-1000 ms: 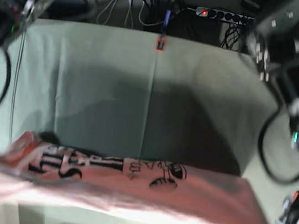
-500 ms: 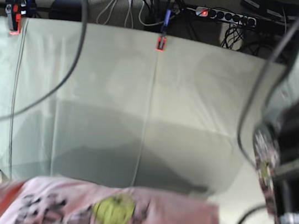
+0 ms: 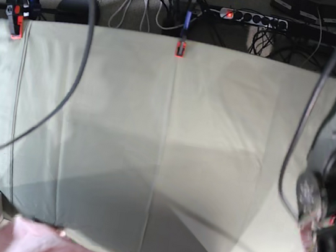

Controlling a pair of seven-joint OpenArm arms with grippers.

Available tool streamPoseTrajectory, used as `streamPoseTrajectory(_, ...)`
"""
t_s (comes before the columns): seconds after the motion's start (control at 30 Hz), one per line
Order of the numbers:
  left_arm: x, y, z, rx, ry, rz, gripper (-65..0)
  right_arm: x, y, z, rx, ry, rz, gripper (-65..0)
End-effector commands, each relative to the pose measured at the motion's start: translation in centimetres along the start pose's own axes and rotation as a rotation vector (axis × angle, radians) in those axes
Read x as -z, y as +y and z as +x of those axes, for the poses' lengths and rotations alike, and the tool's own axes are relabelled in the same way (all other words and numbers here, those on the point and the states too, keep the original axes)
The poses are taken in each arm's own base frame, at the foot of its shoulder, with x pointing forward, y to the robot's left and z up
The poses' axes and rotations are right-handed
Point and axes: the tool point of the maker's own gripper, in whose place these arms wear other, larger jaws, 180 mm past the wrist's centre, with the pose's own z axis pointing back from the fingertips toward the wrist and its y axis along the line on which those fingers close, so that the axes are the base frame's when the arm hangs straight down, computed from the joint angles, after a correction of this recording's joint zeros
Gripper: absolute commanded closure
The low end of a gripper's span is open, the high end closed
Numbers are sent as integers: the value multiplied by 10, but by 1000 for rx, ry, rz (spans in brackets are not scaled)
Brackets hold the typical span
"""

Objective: Layout the t-shirt on the table in an organized manner, then fold the t-shirt properly
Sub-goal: 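Lift the shirt with both grippers and swing it out flat over the table, then lower the shirt onto the table, pulling its ends apart with both grippers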

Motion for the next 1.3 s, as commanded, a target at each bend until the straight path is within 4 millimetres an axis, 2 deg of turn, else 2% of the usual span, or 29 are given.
streamPoseTrajectory(0.0, -12, 2, 31, -1, -82, -10, -1, -15, -19, 16, -6, -61, -44, 0)
streamPoseTrajectory(0.07, -22, 20, 5, -36, -42, -8, -1, -30, -26, -18, -4, 1, -68, 0)
streamPoseTrajectory(0.13, -32, 32, -11, -45, -21, -3, -1, -43, -24, -47, 26, 27, -62, 0)
streamPoseTrajectory(0.2, -42, 49, -28, -59, -1, 16, -1, -55, -16, -79, 49, 65, -44, 0)
streamPoseTrajectory(0.33, -70, 85, -63, -74, 51, 73, -1, -90, 2, -131, 35, 141, -12, 0)
streamPoseTrajectory(0.47, -105, 132, -117, -93, 139, 165, -1, -139, 22, -187, 77, 222, 12, 0)
streamPoseTrajectory(0.6, -151, 179, -185, -118, 241, 274, -1, -198, 33, -240, 125, 323, -20, 0)
streamPoseTrajectory(0.73, -204, 216, -247, -205, 347, 350, -1, -256, 56, -295, 174, 464, -24, 0)
streamPoseTrajectory(0.8, -226, 229, -266, -261, 380, 372, -1, -281, 64, -317, 201, 527, -30, 0)
streamPoseTrajectory(0.87, -249, 242, -280, -302, 403, 404, -1, -304, 71, -333, 218, 584, -32, 0)
streamPoseTrajectory(0.93, -269, 254, -285, -336, 404, 434, -1, -328, 75, -348, 230, 643, -37, 0)
streamPoseTrajectory(1.1, -309, 277, -293, -400, 401, 503, -1, -360, 89, -361, 225, 709, 30, 0)
streamPoseTrajectory(1.27, -335, 282, -307, -452, 425, 520, -1, -376, 60, -355, 213, 707, -49, 0)
